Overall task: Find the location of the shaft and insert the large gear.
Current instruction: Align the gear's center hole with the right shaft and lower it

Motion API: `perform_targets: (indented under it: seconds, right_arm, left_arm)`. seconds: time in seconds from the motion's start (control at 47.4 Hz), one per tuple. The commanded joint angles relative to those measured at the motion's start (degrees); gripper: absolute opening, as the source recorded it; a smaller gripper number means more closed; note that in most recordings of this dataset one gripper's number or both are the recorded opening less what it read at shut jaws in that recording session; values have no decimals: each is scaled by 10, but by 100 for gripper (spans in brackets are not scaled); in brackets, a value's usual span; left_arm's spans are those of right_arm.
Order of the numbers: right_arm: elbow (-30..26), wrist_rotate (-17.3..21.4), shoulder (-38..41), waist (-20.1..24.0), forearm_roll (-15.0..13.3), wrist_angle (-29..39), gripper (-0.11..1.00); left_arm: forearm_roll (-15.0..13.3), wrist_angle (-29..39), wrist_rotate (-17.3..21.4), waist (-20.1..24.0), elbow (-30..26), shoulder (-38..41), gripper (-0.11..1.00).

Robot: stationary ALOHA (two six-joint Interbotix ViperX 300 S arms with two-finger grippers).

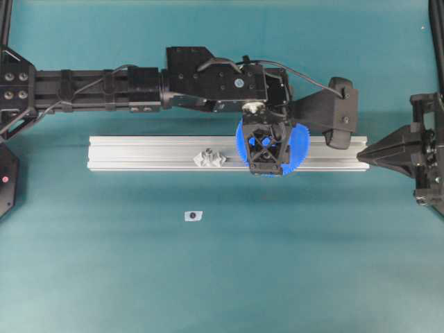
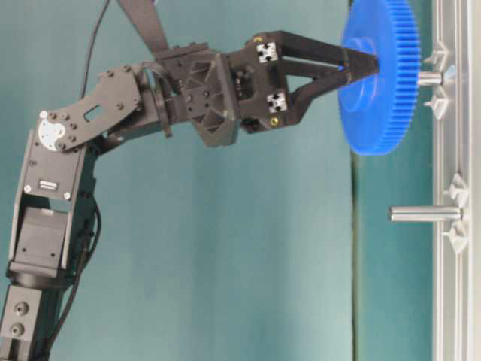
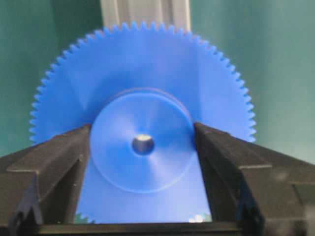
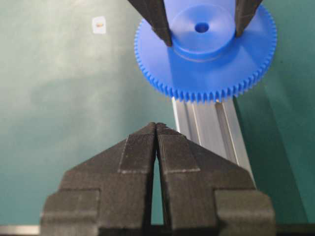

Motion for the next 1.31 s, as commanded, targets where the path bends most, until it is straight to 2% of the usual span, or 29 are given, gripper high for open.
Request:
perform_targets:
  seconds: [0.0, 0.507, 1.035, 1.288]
  right_arm:
    - [-6, 5, 3, -2, 0, -3, 3]
    - [-3, 5, -1, -2, 0, -3, 3]
    - [-2, 5, -4, -2, 0, -3, 3]
    - [-1, 5, -4, -2, 0, -3, 3]
  left_arm:
    - [3, -5, 1, 2, -2, -11, 70]
    - [3, -12, 2, 33, 24, -26, 70]
    - [3, -14, -4, 19, 49, -41, 70]
    - [3, -21, 3, 18, 36, -35, 70]
